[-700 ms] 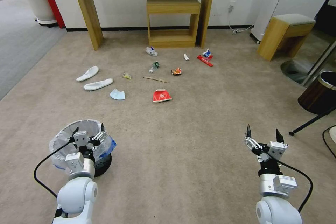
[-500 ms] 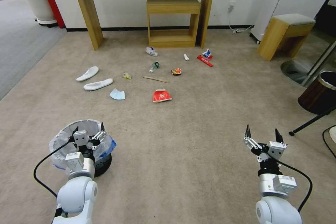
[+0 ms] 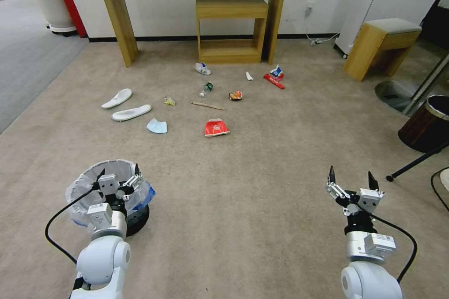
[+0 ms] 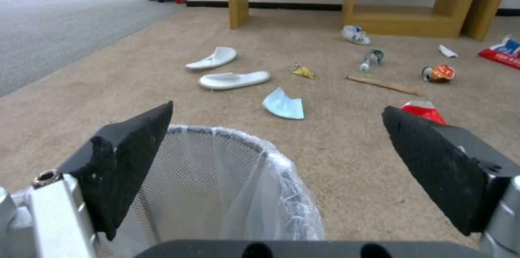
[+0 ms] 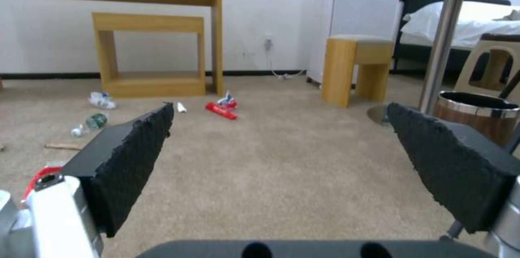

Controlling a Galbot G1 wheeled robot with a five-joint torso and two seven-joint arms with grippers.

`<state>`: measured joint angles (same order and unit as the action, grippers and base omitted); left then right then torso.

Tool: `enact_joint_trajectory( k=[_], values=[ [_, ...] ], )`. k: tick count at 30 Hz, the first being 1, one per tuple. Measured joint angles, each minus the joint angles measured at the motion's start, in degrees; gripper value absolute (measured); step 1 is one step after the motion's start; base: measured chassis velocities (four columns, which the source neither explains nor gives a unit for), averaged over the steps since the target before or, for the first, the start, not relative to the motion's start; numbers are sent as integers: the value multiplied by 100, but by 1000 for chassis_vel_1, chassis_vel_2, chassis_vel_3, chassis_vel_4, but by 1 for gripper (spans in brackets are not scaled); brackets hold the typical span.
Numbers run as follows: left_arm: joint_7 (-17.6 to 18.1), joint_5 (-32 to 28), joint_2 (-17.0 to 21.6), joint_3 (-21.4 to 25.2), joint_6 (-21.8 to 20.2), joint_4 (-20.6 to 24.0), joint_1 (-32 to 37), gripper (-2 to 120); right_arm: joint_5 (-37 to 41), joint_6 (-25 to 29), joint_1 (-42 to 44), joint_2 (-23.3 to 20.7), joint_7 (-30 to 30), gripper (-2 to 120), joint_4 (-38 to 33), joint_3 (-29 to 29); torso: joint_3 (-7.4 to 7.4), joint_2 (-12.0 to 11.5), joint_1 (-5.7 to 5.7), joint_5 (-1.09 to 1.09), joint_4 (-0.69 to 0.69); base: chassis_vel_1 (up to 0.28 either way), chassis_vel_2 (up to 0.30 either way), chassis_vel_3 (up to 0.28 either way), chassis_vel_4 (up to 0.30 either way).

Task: Pick up the trash bin and place the garbage on the floor into it.

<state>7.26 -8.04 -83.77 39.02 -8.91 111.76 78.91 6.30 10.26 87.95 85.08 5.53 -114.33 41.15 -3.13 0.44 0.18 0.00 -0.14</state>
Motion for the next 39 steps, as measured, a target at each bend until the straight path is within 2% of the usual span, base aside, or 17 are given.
enact_joint_trajectory(
  k=[39],
  values=[
    [3,167,-90,-2,69,112,178,100,-272,-26,27,-3,128,100,-40,62,0,0,0,1,0,12,9,-11,-11]
  ],
)
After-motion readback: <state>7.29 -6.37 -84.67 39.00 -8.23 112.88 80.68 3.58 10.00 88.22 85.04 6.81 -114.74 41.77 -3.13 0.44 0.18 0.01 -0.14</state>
